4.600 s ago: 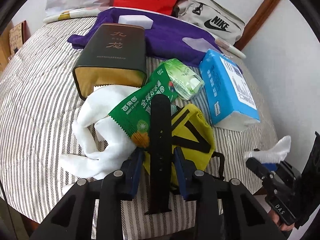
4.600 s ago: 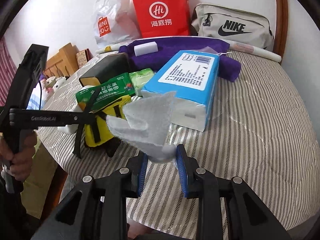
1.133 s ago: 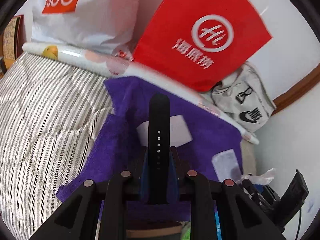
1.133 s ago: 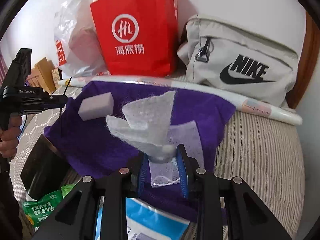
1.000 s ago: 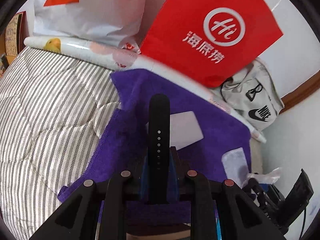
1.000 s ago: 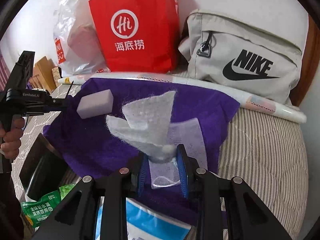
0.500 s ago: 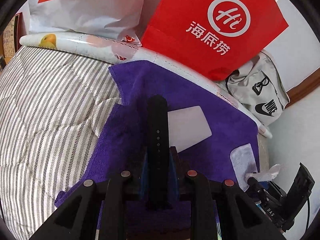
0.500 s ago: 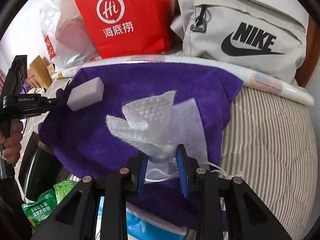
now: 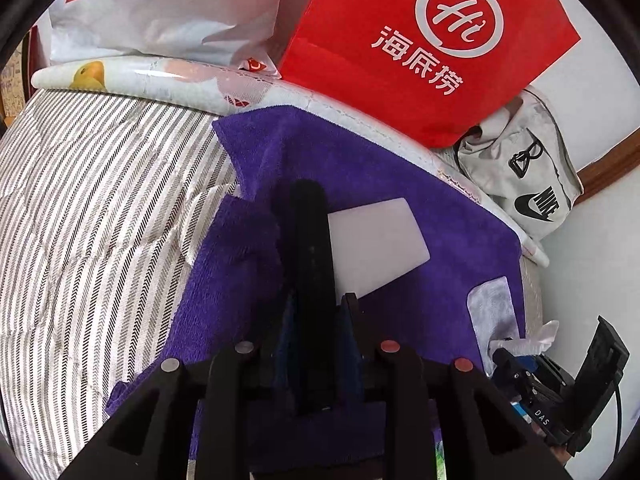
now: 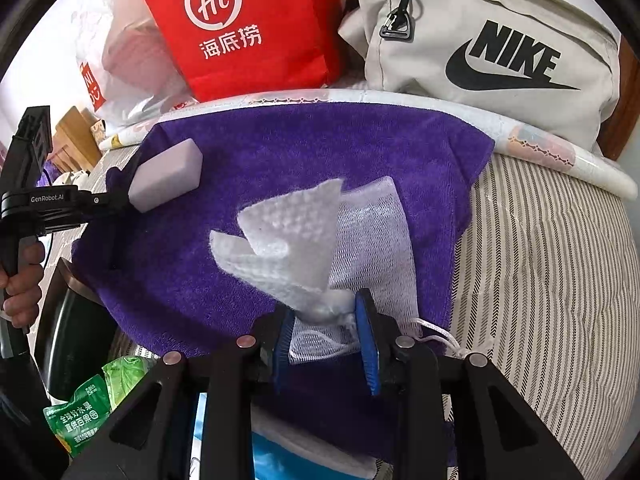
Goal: Organize soft objects
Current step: 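Open both grippers to drop the strap and tissue onto the towel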
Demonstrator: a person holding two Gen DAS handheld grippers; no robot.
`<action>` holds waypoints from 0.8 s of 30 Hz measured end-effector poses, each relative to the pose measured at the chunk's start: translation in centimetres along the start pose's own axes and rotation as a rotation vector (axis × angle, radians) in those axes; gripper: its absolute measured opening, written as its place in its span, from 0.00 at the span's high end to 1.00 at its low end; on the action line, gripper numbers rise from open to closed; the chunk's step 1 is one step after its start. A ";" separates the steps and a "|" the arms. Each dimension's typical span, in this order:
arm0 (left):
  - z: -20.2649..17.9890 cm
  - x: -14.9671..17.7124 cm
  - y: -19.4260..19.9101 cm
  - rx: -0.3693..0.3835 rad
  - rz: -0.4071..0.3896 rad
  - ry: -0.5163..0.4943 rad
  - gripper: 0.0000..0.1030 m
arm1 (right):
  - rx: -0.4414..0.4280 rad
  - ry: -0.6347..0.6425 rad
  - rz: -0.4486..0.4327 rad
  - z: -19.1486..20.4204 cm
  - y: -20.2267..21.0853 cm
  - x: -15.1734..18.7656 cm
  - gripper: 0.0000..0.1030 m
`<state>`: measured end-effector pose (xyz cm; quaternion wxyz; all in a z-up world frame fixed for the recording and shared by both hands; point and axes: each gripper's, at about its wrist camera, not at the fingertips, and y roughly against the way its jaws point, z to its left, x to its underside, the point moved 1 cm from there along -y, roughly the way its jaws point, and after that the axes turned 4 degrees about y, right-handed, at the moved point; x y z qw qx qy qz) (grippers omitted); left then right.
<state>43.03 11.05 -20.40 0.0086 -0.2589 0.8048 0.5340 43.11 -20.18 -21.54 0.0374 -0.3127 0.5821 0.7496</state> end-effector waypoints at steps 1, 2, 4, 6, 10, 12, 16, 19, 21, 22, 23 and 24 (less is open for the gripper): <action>0.1 0.0 0.0 0.001 0.005 0.001 0.73 | 0.000 -0.002 -0.001 0.0 0.0 0.0 0.70; 0.1 0.1 0.0 0.006 0.012 0.000 0.73 | -0.001 -0.003 -0.004 0.0 0.0 0.0 0.69; -0.1 0.2 0.1 0.008 0.018 -0.009 0.69 | -0.007 -0.004 -0.009 0.0 0.1 0.1 0.69; -0.3 0.5 0.3 0.014 0.020 -0.019 0.64 | -0.008 -0.006 -0.012 0.0 0.2 0.1 0.65; -0.9 1.0 1.2 0.018 0.006 -0.045 0.53 | -0.009 -0.009 -0.027 0.2 0.8 0.1 0.58; -1.0 1.0 1.7 0.007 -0.005 -0.052 0.51 | -0.004 -0.004 -0.036 0.4 1.3 0.1 0.58; -1.0 1.6 3.5 0.008 -0.027 -0.063 0.51 | 0.006 0.001 -0.049 0.9 2.4 0.3 0.57; -1.0 2.1 5.0 0.006 -0.039 -0.069 0.51 | 0.003 0.007 -0.064 1.6 3.6 0.7 0.57; -0.9 2.6 6.0 0.006 -0.046 -0.076 0.51 | 0.001 0.011 -0.078 2.1 4.7 1.0 0.55; -0.9 3.0 6.8 0.008 -0.053 -0.081 0.51 | -0.001 0.012 -0.084 2.4 5.3 1.3 0.54; -0.9 3.3 7.3 0.009 -0.059 -0.085 0.51 | -0.003 0.014 -0.089 2.7 5.7 1.4 0.53; -0.8 3.7 8.0 0.011 -0.066 -0.090 0.51 | -0.007 0.018 -0.097 3.1 6.4 1.7 0.53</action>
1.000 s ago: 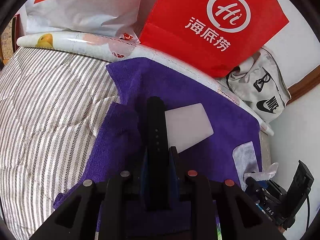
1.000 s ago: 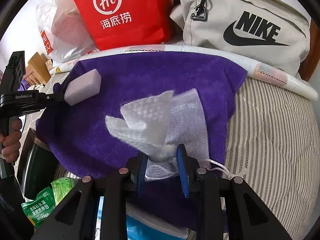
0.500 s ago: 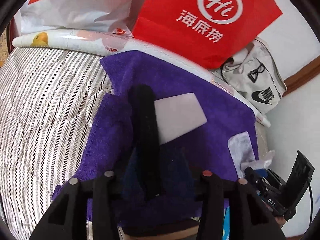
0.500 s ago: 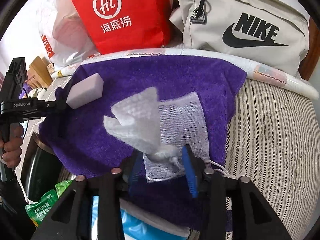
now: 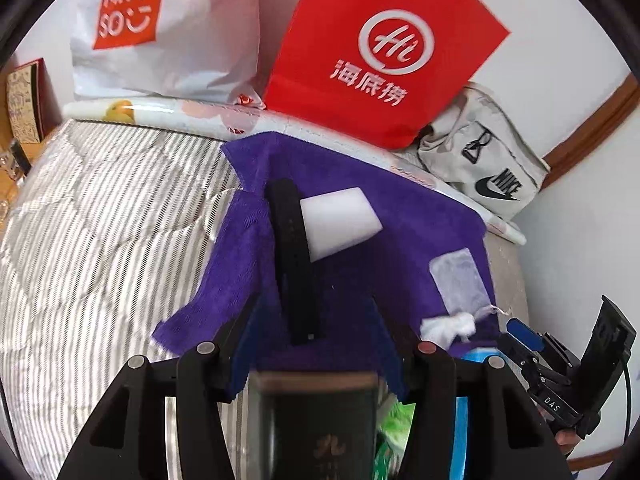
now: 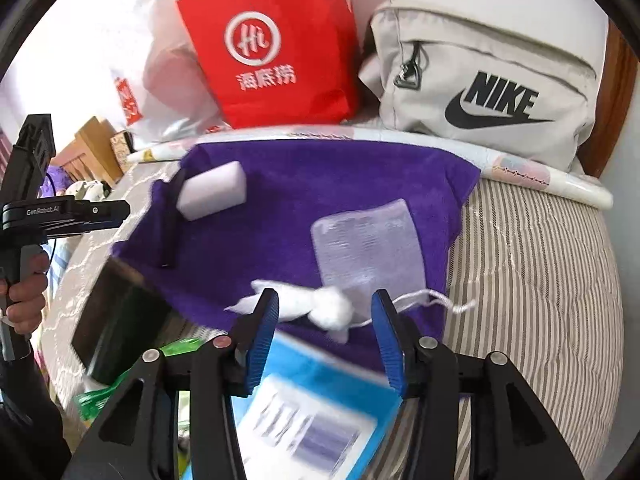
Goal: Organize soft objects
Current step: 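Open both grippers to drop the strap and tissue onto the towel, then grasp the white glove with the left gripper while the right gripper grasps the yellow mesh bag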
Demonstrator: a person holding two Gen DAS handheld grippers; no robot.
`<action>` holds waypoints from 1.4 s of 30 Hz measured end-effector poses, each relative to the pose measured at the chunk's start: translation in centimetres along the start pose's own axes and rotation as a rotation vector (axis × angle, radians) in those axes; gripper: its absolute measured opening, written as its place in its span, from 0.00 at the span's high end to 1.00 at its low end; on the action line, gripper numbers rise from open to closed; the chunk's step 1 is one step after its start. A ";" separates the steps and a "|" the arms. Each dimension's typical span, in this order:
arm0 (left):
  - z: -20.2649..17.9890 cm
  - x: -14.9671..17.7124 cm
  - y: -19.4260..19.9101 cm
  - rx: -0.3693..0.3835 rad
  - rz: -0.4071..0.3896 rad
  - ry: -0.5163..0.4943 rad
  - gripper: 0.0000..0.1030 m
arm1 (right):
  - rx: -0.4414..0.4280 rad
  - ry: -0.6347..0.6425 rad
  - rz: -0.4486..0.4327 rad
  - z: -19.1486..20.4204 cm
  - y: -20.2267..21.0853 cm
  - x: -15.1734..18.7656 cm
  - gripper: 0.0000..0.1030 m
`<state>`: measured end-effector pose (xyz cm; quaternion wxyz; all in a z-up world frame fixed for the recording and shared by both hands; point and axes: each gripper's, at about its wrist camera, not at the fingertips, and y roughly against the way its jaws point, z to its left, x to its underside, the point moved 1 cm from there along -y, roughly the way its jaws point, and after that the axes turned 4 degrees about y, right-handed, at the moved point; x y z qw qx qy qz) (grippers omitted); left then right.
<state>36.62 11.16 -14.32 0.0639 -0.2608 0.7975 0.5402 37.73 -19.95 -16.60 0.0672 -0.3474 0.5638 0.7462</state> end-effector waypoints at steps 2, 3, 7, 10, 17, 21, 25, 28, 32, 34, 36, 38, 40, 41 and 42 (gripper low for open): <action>0.0 0.9 1.4 -0.003 -0.012 -0.015 0.50 | -0.004 0.012 -0.014 0.8 1.0 0.4 0.52; 0.0 1.3 2.0 -0.005 -0.020 -0.022 0.50 | -0.004 0.019 -0.021 1.4 1.7 0.7 0.52; 0.1 3.9 4.5 -0.013 -0.044 -0.049 0.48 | -0.025 0.037 -0.039 3.3 3.7 2.0 0.49; 0.3 5.7 5.6 -0.016 -0.040 -0.061 0.48 | -0.034 0.056 -0.047 4.9 5.0 3.3 0.48; 0.9 10.4 7.2 -0.045 -0.042 -0.112 0.48 | -0.072 0.080 -0.043 8.3 7.1 6.8 0.46; 2.0 12.9 7.3 -0.040 -0.027 -0.096 0.48 | -0.110 0.097 -0.030 10.2 7.5 9.0 0.41; 3.3 15.1 6.9 -0.022 -0.005 -0.068 0.48 | -0.150 0.130 -0.019 12.3 7.1 11.6 0.39; 4.0 16.2 6.5 -0.016 0.005 -0.053 0.48 | -0.170 0.159 0.002 14.0 6.5 13.5 0.39; 4.6 17.2 6.2 -0.010 0.014 -0.047 0.48 | -0.219 0.180 0.006 15.8 5.7 15.5 0.39; 4.9 17.6 6.0 -0.012 0.016 -0.046 0.48 | -0.220 0.202 0.002 16.6 5.4 16.2 0.39; 5.0 17.8 5.9 -0.013 0.018 -0.044 0.48 | -0.191 0.243 0.000 17.5 4.9 16.7 0.39; 5.3 18.0 5.8 -0.010 0.024 -0.039 0.48 | -0.173 0.270 0.006 18.2 4.4 17.0 0.41; 5.6 18.2 5.7 -0.008 0.025 -0.035 0.48 | -0.173 0.287 0.023 18.7 3.7 17.4 0.46; 5.7 18.2 5.7 -0.009 0.025 -0.033 0.48 | -0.171 0.292 0.035 18.9 3.3 17.6 0.52; 5.8 18.2 5.7 -0.011 0.026 -0.033 0.48 | -0.158 0.302 0.051 19.2 2.7 17.8 0.56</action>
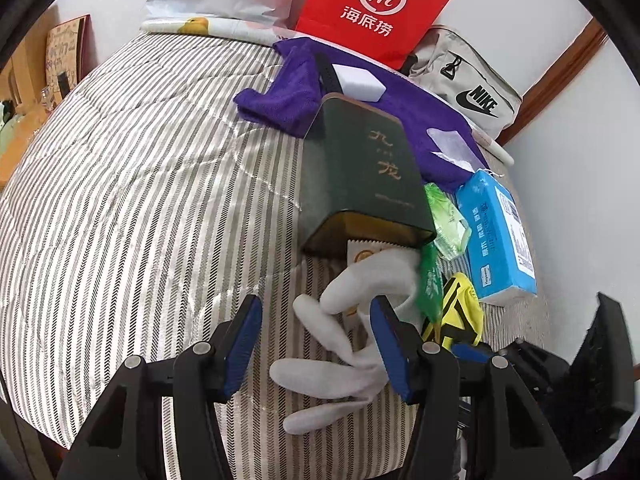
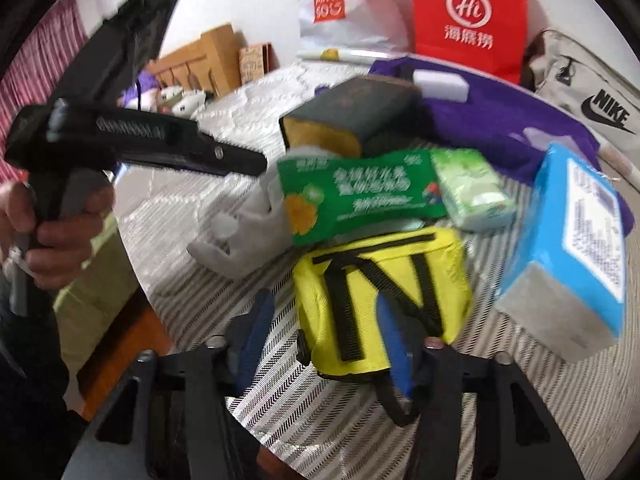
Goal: Organize soft objects
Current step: 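Grasp the white glove with the left gripper while the right gripper grasps the yellow mesh bag, then carry the white glove and yellow mesh bag over the purple towel with both grippers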
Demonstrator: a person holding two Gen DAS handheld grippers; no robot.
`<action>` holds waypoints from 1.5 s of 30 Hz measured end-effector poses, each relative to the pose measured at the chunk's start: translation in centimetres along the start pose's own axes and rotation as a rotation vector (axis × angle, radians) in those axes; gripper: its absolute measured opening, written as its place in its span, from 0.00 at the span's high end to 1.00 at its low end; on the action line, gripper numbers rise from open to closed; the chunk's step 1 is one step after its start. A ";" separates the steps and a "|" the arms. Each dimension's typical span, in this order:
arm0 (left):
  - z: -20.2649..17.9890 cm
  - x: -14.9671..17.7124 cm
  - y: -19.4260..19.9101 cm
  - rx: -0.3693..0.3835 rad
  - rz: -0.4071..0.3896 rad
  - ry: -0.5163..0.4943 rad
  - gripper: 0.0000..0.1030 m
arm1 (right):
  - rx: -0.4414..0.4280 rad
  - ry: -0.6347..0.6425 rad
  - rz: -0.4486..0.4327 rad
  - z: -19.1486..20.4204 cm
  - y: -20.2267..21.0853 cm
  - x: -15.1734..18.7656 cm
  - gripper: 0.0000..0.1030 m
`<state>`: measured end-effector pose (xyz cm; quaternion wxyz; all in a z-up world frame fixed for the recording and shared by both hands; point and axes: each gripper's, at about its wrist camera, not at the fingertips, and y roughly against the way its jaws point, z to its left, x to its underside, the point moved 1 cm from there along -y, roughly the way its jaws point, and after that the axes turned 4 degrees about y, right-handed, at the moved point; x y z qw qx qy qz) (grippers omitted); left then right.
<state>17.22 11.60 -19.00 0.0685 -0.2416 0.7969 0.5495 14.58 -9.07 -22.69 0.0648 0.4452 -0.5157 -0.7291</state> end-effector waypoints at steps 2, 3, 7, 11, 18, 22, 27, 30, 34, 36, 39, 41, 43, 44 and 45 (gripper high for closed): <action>0.2 0.1 -0.1 -0.003 0.002 0.001 0.48 | 0.063 0.029 0.019 0.6 -1.1 0.3 0.62; 0.3 0.1 0.0 -0.002 0.001 0.002 0.48 | 0.078 0.042 0.002 0.8 -1.1 0.4 0.63; 0.4 0.5 0.0 0.007 0.005 -0.013 0.48 | 0.069 0.037 -0.033 0.7 -0.5 0.7 0.74; -0.6 1.3 0.0 0.052 0.017 -0.061 0.39 | 0.064 0.002 -0.024 0.2 0.2 1.0 0.78; -2.9 2.4 -0.8 0.064 0.025 -0.158 0.32 | 0.093 -0.020 -0.014 -0.4 3.2 2.9 0.79; -3.7 3.0 -2.1 0.049 0.060 -0.172 0.32 | 0.121 -0.057 0.006 -1.5 4.2 4.7 0.78; -5.0 3.9 -2.8 -0.051 0.029 -0.239 0.32 | 0.164 -0.101 0.014 -3.2 4.8 6.5 0.78; -5.2 3.9 -2.8 -0.085 0.006 -0.236 0.34 | 0.160 -0.139 0.007 -4.3 4.8 6.8 0.78; -4.6 3.8 -2.3 -0.115 -0.020 -0.225 0.66 | 0.143 -0.175 -0.009 -5.0 4.4 6.8 0.77; -3.9 3.7 -1.9 -0.063 -0.006 -0.194 0.79 | 0.136 -0.184 -0.019 -5.1 4.4 7.0 0.77; -3.2 4.0 -1.4 -0.023 -0.002 -0.158 0.86 | 0.113 -0.218 -0.032 -5.6 4.4 7.2 0.77; -3.1 4.3 -0.8 -0.025 -0.013 -0.152 0.87 | 0.101 -0.235 -0.038 -6.0 4.4 7.3 0.77; -3.0 4.6 0.0 -0.013 -0.026 -0.144 0.87 | 0.108 -0.243 -0.042 -6.1 4.5 7.3 0.77; -3.0 4.6 0.3 -0.011 -0.033 -0.143 0.87 | 0.114 -0.245 -0.042 -6.1 4.6 7.3 0.77; -3.0 4.7 0.7 -0.011 -0.041 -0.143 0.87 | 0.117 -0.246 -0.042 -6.2 4.7 7.3 0.77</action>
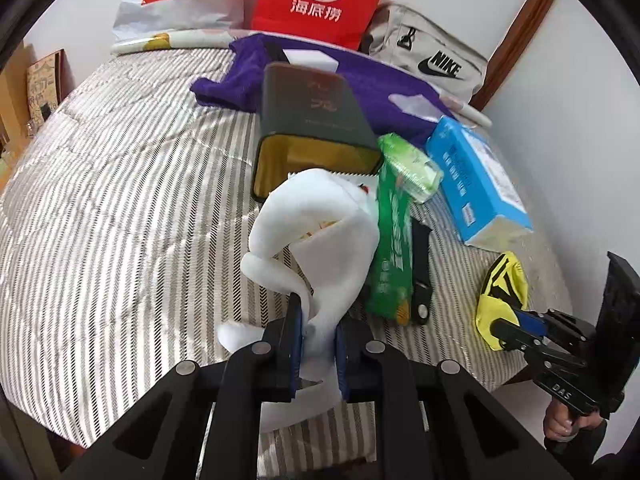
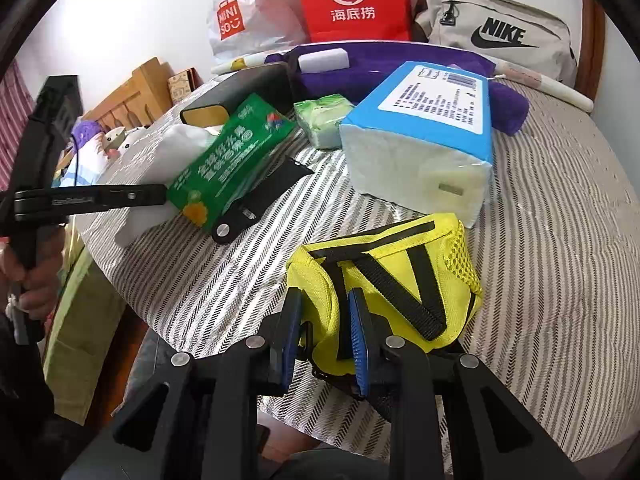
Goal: Organize soft objects
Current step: 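Carry the white glove and yellow mesh bag over the purple towel with both grippers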
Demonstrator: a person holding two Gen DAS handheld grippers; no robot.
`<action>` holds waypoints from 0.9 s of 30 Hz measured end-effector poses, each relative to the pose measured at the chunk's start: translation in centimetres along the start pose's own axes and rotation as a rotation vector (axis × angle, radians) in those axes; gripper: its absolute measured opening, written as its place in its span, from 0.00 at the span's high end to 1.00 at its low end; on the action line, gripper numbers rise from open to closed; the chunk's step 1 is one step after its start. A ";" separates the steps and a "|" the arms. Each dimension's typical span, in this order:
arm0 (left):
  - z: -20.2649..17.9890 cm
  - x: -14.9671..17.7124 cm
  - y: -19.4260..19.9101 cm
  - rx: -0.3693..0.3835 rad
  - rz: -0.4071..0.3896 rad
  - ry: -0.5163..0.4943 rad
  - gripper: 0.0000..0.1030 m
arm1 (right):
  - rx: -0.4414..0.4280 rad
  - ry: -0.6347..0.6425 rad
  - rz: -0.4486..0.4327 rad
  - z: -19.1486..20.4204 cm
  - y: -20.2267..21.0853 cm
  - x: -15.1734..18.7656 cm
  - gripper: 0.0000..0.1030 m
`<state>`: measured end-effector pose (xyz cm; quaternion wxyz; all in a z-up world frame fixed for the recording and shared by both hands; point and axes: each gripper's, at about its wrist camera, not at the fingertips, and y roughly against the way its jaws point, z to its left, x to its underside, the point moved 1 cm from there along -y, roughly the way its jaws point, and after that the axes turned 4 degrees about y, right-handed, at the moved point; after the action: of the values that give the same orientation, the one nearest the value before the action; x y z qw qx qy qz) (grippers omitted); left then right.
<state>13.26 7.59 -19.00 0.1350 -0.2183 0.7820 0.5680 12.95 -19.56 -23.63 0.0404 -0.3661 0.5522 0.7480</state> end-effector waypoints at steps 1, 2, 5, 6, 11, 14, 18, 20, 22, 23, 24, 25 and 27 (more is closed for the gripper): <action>0.0 0.0 0.4 0.002 -0.008 0.002 0.87 | 0.005 -0.002 0.000 -0.1 0.1 0.0 0.77; 0.0 0.0 0.7 0.004 -0.014 0.004 0.87 | 0.008 -0.005 0.000 -0.1 0.1 -0.1 0.77; 0.3 -0.1 1.8 0.007 -0.039 0.012 0.87 | 0.015 -0.016 -0.005 -0.3 0.5 -0.1 0.78; 0.4 -0.1 2.2 0.007 -0.047 0.014 0.87 | 0.020 -0.018 -0.006 -0.4 0.7 -0.1 0.78; 0.9 -0.5 3.8 0.033 -0.081 0.043 0.87 | 0.035 -0.029 -0.022 -0.7 1.4 -0.3 0.78; 1.1 -0.6 4.7 0.050 -0.104 0.056 0.87 | 0.041 -0.029 -0.033 -0.7 1.9 -0.5 0.79; 1.0 -0.7 5.6 0.079 -0.127 0.065 0.87 | 0.046 -0.027 -0.050 -0.6 2.8 -0.7 0.79; 0.8 -0.7 6.1 0.087 -0.141 0.062 0.87 | 0.051 -0.027 -0.057 -0.5 3.1 -0.8 0.82; 0.5 -0.8 6.7 0.094 -0.155 0.057 0.87 | 0.043 -0.028 -0.058 -0.4 3.3 -0.8 0.91; 0.4 -0.8 6.9 0.100 -0.162 0.054 0.87 | 0.035 -0.031 -0.059 -0.5 3.4 -0.9 0.91; 0.3 -0.9 7.2 0.105 -0.168 0.051 0.87 | 0.031 -0.031 -0.064 -0.4 3.6 -0.9 0.91; 0.2 -0.9 7.4 0.107 -0.172 0.049 0.87 | 0.032 -0.029 -0.067 -0.4 3.6 -0.9 0.91; 0.0 -1.1 7.8 0.111 -0.182 0.045 0.87 | 0.038 -0.023 -0.061 -0.3 3.4 -0.9 0.91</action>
<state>10.36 9.78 -12.06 0.1804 -0.2933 0.7919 0.5043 12.17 -20.81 -20.40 0.0764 -0.3731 0.5545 0.7399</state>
